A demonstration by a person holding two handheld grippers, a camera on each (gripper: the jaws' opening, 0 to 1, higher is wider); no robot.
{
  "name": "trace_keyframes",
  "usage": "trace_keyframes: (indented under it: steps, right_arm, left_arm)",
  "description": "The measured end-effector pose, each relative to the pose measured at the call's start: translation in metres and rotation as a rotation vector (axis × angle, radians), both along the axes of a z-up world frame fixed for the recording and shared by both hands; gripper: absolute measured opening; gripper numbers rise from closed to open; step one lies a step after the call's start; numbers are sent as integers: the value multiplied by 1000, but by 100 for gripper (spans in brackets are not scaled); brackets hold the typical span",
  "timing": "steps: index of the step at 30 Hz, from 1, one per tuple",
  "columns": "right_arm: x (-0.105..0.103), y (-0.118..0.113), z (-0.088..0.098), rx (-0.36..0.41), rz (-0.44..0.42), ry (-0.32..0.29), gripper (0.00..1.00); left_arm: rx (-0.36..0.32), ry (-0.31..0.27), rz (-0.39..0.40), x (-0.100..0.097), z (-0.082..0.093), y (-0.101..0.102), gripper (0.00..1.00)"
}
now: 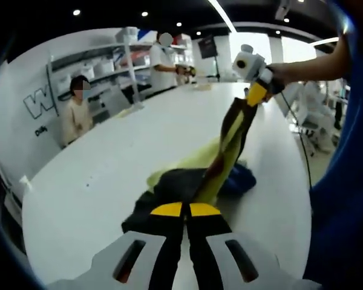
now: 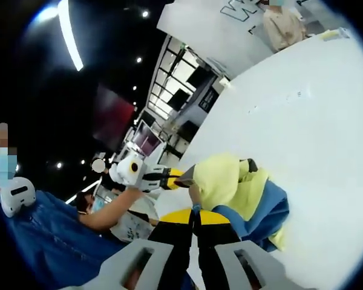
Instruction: Fold the garment on the visible template until the final outline fits inside the template.
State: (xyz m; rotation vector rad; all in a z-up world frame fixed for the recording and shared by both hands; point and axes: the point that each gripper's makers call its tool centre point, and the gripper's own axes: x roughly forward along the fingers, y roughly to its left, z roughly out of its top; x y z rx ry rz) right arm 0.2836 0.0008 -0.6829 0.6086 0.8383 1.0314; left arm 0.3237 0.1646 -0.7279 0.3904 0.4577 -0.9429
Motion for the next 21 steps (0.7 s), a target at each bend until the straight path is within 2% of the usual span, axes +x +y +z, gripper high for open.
trace_keyframes:
  steps: [12, 21]
  right_arm:
    - [0, -6, 11, 7, -22, -55, 0]
    - [4, -4, 28, 7, -34, -134, 0]
  left_arm:
    - [-18, 22, 26, -15, 10, -1, 0]
    - [-48, -6, 62, -17, 32, -4, 0]
